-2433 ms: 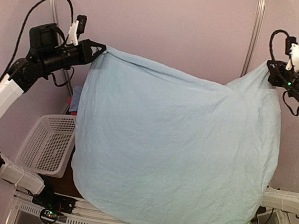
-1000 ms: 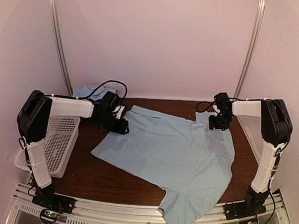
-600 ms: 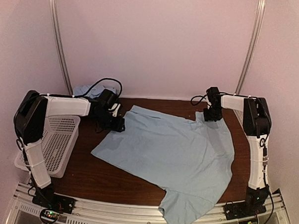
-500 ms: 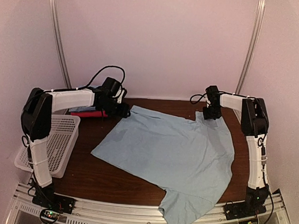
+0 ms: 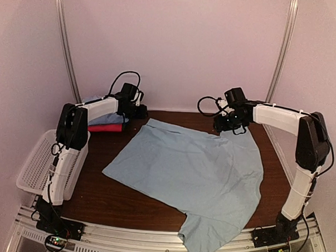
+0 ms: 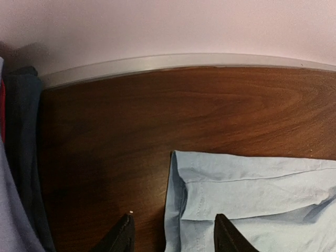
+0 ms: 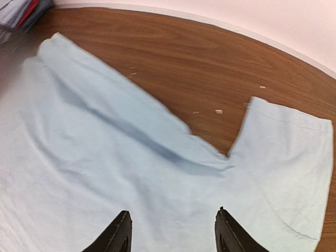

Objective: Fold and stack the mixed laundry pile
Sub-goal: Smooth out the flattened T-shirt at the center of the board.

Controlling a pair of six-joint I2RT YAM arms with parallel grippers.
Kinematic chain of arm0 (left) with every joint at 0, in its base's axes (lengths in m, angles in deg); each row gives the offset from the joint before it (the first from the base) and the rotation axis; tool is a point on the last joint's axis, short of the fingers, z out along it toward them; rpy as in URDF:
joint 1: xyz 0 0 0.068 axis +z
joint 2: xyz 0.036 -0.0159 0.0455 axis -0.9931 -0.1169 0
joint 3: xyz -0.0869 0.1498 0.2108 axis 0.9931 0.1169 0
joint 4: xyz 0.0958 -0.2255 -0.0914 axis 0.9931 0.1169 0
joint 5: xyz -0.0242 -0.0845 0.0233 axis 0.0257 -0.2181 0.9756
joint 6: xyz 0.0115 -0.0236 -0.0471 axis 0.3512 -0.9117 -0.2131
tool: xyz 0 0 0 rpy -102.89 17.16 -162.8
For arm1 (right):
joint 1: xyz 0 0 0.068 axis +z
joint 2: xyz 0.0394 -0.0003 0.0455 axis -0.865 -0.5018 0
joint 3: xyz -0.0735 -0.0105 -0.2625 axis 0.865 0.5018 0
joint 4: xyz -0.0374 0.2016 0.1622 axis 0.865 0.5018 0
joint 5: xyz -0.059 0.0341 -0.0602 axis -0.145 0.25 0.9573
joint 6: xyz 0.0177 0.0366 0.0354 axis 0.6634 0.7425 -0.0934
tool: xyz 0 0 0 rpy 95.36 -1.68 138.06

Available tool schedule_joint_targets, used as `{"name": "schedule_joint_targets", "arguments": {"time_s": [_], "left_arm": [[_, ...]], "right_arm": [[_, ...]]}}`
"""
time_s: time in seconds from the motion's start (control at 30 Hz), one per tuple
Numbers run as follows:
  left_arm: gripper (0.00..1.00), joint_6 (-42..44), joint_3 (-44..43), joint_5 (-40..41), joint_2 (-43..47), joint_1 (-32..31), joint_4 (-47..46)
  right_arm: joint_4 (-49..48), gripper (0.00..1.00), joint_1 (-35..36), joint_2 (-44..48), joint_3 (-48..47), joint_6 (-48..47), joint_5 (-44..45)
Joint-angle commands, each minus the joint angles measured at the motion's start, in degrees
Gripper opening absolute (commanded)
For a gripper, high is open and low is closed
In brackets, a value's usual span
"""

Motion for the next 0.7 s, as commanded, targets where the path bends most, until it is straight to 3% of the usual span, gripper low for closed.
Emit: {"name": "schedule_joint_targets", "arguments": {"time_s": [0.0,0.2,0.43,0.53,0.67], "left_arm": [[0.51,1.7,-3.8,-2.5,-3.0,-0.7,-2.0],[0.46,1.7,-7.0,-4.3,-6.7,-0.8,-1.8],[0.43,2.2,-8.6,-7.2,-9.0,-0.9,-1.4],[0.5,2.5,-7.4,-6.2,-7.2,-0.9,-0.2],[0.57,2.8,2.2,-3.4,2.2,-0.8,-4.2]], "right_arm": [[-4.1,0.54,7.9,1.2,6.2,1.3,-3.9],[-9.7,0.53,18.7,0.4,10.3,3.0,-4.8],[-14.5,0.52,26.7,-4.3,10.0,2.7,-8.3],[-15.1,0.52,29.1,-6.7,8.1,1.7,-9.8],[-16.0,0.53,32.3,-9.6,4.5,0.6,-11.3]]}}
